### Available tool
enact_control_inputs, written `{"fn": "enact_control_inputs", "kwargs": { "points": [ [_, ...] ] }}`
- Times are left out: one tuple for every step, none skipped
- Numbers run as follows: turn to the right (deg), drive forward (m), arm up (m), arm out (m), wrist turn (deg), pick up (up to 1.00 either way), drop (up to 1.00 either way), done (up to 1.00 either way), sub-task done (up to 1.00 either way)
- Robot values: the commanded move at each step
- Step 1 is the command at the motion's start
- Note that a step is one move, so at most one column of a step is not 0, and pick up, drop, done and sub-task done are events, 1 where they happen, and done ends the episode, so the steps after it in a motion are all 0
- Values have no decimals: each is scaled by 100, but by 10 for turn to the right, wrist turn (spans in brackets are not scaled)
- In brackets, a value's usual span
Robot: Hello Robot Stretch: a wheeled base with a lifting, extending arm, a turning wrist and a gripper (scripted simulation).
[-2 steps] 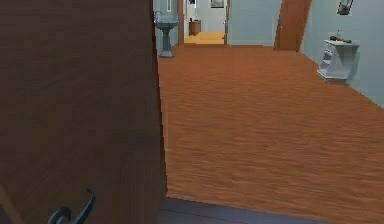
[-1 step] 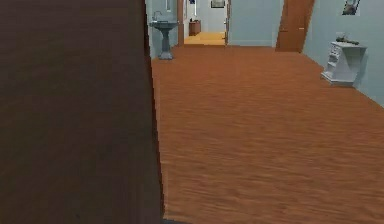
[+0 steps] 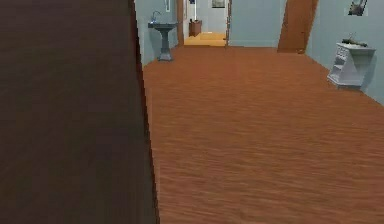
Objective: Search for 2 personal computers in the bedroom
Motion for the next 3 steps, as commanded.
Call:
{"fn": "enact_control_inputs", "kwargs": {
  "points": [
    [450,0,0,0,0,0,0,0,0],
    [450,0,0,0,0,0,0,0,0],
    [30,0,0,0,0,0,0,0,0]
  ]
}}
